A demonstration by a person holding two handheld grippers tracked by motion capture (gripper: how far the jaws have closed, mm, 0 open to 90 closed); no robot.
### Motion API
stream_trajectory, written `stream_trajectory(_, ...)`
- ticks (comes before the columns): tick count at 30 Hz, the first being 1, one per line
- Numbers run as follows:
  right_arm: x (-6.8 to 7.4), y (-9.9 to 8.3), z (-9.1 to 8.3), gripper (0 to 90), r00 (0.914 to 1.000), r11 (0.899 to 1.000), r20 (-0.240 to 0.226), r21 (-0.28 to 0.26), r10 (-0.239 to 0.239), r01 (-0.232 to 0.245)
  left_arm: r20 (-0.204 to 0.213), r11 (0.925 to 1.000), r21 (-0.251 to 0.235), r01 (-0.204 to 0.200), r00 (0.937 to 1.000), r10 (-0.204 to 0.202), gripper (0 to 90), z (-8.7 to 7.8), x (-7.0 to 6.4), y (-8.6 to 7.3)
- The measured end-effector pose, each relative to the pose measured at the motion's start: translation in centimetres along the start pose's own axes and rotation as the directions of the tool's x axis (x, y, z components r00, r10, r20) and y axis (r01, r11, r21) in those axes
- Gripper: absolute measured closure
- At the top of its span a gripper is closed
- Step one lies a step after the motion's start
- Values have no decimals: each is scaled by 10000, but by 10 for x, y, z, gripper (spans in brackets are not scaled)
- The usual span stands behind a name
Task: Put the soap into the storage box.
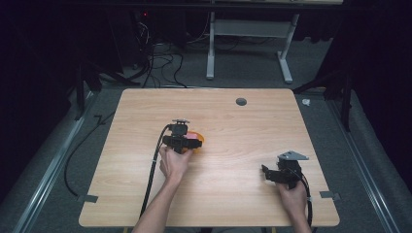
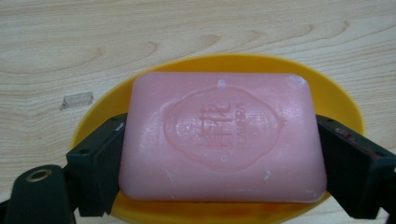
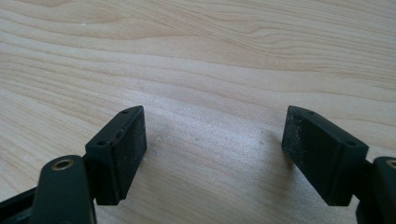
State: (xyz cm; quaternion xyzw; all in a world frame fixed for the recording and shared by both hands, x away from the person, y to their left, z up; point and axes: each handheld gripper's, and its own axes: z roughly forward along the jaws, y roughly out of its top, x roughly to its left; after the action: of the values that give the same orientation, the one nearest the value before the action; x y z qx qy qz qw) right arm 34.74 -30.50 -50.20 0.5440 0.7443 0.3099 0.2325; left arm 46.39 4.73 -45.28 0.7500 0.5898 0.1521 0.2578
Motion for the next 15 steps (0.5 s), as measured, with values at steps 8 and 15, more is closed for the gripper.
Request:
stream_trajectory(8, 0, 0, 0, 227, 10000, 10000, 1, 1, 2, -2, -94, 9999, 116, 16, 10000, -15, 132, 3, -1, 0)
stream_trajectory(15, 0, 0, 0, 226, 10000, 10000, -3, 0, 3, -3, 117, 9993, -342, 161, 9998, -157, 135, -5, 1, 2)
